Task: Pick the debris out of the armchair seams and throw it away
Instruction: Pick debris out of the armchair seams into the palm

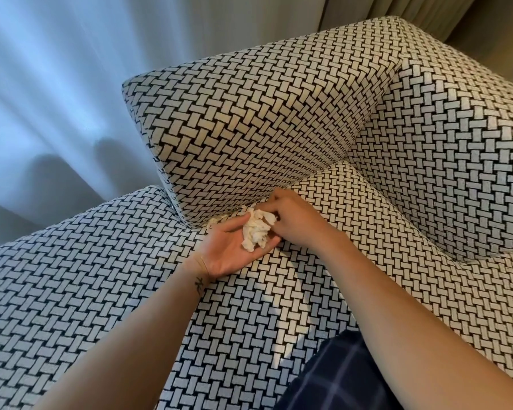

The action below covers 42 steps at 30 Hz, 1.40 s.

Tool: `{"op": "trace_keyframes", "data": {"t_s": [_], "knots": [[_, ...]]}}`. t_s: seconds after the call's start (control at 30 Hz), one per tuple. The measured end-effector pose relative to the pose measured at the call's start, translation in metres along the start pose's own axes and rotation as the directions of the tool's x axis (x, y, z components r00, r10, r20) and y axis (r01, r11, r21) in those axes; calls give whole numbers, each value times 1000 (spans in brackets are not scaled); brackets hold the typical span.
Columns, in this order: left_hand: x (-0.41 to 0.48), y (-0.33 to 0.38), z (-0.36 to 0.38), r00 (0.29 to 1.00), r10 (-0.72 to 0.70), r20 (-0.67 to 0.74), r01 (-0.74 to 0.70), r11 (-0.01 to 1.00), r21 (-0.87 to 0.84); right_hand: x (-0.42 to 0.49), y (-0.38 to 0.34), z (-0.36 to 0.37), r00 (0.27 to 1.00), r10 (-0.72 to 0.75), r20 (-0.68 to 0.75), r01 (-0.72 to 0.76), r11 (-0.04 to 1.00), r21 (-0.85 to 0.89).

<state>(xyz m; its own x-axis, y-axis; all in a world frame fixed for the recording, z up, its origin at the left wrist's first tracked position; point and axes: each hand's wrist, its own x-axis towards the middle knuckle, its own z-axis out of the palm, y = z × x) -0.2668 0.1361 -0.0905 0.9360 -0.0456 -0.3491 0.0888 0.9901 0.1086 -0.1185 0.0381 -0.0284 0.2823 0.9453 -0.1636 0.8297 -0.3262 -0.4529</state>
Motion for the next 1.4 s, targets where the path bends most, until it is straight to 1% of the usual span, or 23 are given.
{"op": "trace_keyframes", "data": {"t_s": [0.07, 0.1, 0.13, 0.2, 0.27, 0.33, 0.47, 0.6, 0.73, 0.8, 0.87, 0.97, 1.03, 1.13, 1.23, 1.3, 1.4], "knots": [[0, -1, 0, 999, 21, -34, -20, 1000, 22, 0, -9, 2, 997, -74, -19, 69, 981, -182], [0, -1, 0, 999, 28, -44, -26, 999, 39, 0, -13, 3, 995, -94, -21, 87, 970, -225], [-1, -2, 1, 998, 32, -53, -29, 998, 52, -1, -18, 4, 996, -92, -14, 86, 967, -241], [-1, -2, 4, 996, 47, -78, -42, 997, 71, -3, -20, 7, 999, -38, 20, 42, 975, -216], [-2, -3, 5, 992, 61, -114, -50, 995, 92, -9, -23, 6, 997, 37, 63, -29, 992, -121], [-3, -3, 5, 989, 67, -135, -50, 991, 128, -18, -26, 4, 993, 92, 72, -94, 996, 14], [-6, -6, 11, 982, 93, -166, -57, 977, 207, -35, -34, 1, 976, 216, -10, -207, 947, 247], [-11, -16, 29, 966, 156, -205, -86, 946, 313, -56, -42, 0, 958, 286, -37, -243, 871, 427], [-14, -34, 56, 962, 165, -217, -42, 876, 480, -86, -46, -12, 917, 399, -21, -304, 730, 612], [-12, -47, 75, 972, 144, -188, -20, 842, 539, -107, -45, -21, 882, 466, -62, -304, 666, 681], [-5, -65, 97, 980, 129, -149, -16, 805, 593, -131, -41, -31, 836, 525, -160, -253, 627, 737], [16, -95, 132, 988, 102, -113, -1, 750, 661, -170, -28, -39, 740, 599, -306, -156, 596, 788], [30, -117, 153, 995, 48, -89, 28, 714, 700, -198, -22, -45, 674, 647, -357, -114, 569, 815], [50, -162, 183, 995, -84, -58, 99, 670, 736, -247, -6, -53, 561, 705, -434, -66, 561, 825], [69, -209, 203, 968, -247, -46, 204, 665, 718, -298, 19, -53, 414, 782, -466, -60, 534, 843], [81, -237, 213, 933, -357, -37, 274, 643, 715, -328, 34, -50, 332, 817, -472, -73, 521, 851], [96, -285, 229, 879, -472, -60, 336, 526, 781, -375, 55, -41, 210, 859, -467, -59, 488, 871]]}}
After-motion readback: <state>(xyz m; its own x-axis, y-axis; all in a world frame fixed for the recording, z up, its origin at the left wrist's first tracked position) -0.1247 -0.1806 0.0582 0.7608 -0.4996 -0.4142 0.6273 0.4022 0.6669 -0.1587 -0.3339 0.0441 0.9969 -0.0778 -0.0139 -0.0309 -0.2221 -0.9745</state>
